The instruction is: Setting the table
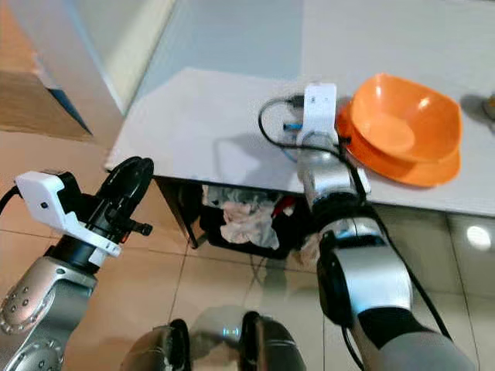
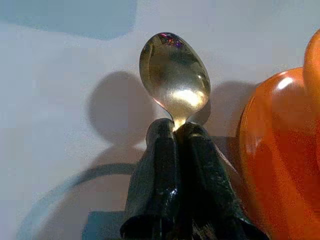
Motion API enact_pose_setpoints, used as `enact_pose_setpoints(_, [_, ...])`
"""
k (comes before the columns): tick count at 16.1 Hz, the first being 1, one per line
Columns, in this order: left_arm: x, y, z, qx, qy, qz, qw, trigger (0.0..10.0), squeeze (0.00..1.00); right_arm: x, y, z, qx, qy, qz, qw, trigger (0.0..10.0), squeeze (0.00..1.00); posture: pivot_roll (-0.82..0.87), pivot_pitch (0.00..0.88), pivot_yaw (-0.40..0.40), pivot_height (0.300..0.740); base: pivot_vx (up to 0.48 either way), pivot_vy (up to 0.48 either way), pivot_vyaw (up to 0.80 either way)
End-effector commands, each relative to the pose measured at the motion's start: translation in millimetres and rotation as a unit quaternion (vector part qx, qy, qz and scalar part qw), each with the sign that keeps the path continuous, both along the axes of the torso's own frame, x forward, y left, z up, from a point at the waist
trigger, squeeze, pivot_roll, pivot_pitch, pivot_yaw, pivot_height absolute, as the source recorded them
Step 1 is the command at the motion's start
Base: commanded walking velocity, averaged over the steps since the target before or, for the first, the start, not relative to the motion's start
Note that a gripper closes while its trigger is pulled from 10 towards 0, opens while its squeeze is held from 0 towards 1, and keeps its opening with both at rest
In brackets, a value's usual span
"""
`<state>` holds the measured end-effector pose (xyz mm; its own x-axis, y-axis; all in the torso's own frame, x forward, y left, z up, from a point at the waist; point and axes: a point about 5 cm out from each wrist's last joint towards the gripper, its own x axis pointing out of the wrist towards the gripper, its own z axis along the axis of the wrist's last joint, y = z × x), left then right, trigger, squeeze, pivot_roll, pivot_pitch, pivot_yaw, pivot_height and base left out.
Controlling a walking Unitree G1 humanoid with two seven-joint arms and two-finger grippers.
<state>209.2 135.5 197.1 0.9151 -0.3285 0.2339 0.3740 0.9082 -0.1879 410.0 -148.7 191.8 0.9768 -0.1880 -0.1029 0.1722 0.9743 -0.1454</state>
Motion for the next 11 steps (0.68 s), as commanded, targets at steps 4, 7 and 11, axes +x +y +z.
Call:
enact_pose_setpoints(4, [-7.6, -0.8, 3, 0.0, 0.005, 0.004, 1.0, 10.0, 0.0, 4.9, 11.5, 8, -0.016, -0.005, 0.026, 1.0, 10.0, 0.51, -0.03, 0.31, -0.029, 0.74, 0.0, 0.0, 0.0])
enact_pose_setpoints(7, [-12.6, -0.7, 6, -0.001, 0.007, 0.008, 1.0, 10.0, 0.0, 7.8, 12.2, 17, -0.025, -0.024, 0.021, 0.999, 10.0, 1.0, -0.02, 0.319, -0.033, 0.74, 0.0, 0.0, 0.0])
enact_pose_setpoints(11, [-13.6, -1.4, 6, 0.0, 0.009, 0.009, 1.0, 10.0, 0.0, 10.1, 10.9, 32, -0.011, -0.066, 0.011, 0.998, 10.0, 1.0, -0.02, 0.314, -0.037, 0.74, 0.0, 0.0, 0.0])
